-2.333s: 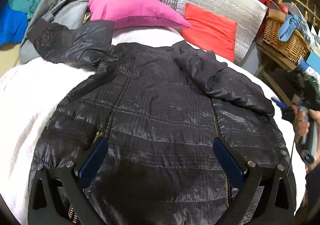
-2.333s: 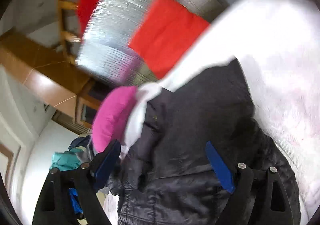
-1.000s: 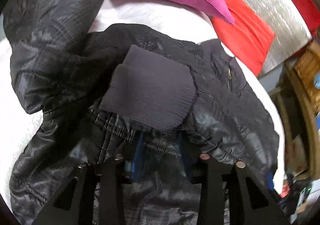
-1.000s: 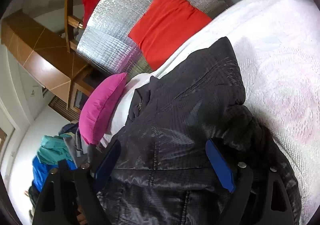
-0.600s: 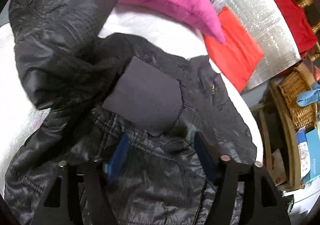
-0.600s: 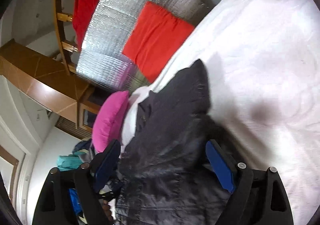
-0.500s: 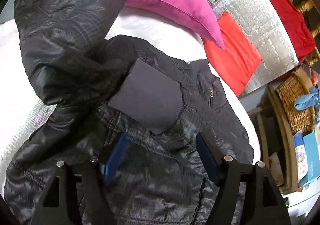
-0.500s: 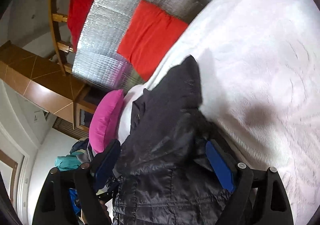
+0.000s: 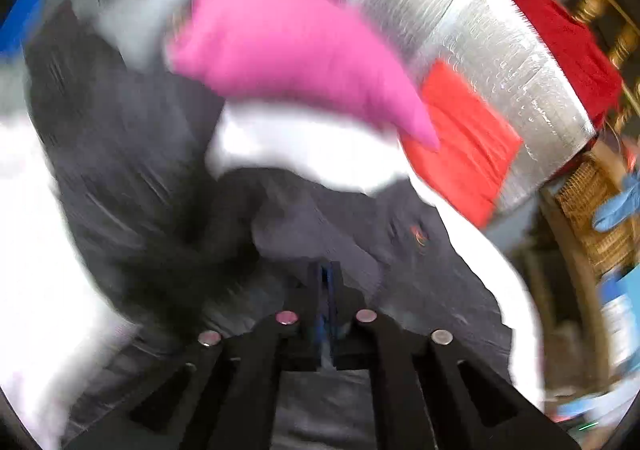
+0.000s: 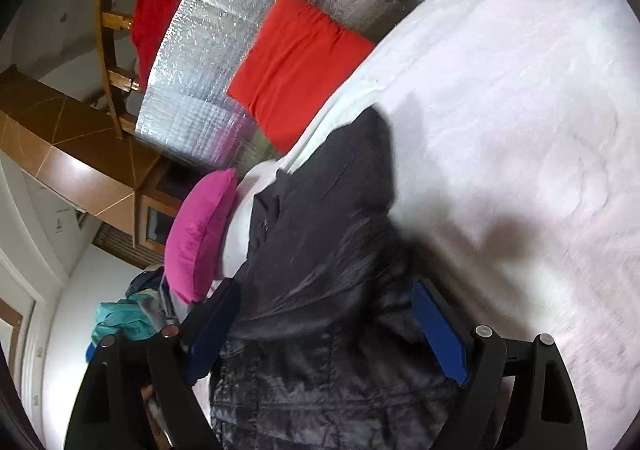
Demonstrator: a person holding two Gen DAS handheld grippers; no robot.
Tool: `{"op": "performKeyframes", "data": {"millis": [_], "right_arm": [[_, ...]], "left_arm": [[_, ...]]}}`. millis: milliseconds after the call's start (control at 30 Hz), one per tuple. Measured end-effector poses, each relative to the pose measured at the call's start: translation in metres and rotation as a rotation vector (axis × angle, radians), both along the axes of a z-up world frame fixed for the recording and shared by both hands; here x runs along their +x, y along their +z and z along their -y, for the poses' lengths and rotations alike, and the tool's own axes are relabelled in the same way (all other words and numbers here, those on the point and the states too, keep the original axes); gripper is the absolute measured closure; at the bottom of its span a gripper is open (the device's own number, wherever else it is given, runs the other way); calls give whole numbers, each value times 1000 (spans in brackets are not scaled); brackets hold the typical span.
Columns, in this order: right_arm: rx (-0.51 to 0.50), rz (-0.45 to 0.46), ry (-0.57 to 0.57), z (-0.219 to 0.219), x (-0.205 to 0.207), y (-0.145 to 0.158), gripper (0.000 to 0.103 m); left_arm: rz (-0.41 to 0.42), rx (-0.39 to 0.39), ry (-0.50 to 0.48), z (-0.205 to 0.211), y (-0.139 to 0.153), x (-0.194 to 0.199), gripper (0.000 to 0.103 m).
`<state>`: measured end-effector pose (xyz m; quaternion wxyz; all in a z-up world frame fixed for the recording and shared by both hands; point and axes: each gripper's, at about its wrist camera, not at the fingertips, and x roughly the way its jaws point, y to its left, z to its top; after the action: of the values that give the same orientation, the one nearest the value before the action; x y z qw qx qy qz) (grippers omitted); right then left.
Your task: Fold large clothes
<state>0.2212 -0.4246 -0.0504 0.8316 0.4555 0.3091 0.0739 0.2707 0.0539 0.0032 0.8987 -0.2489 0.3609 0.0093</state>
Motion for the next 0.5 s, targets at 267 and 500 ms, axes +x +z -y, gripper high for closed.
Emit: {"op": "performKeyframes", "data": {"millis": [267, 500], "right_arm": [[-51, -103, 0, 21, 64, -10, 14], [-44, -99, -5, 18, 65, -14, 14]], "left_arm": [[-194, 54, 7, -17, -75, -5, 103], [-104, -168, -94, -28, -48, -29, 78]]}}
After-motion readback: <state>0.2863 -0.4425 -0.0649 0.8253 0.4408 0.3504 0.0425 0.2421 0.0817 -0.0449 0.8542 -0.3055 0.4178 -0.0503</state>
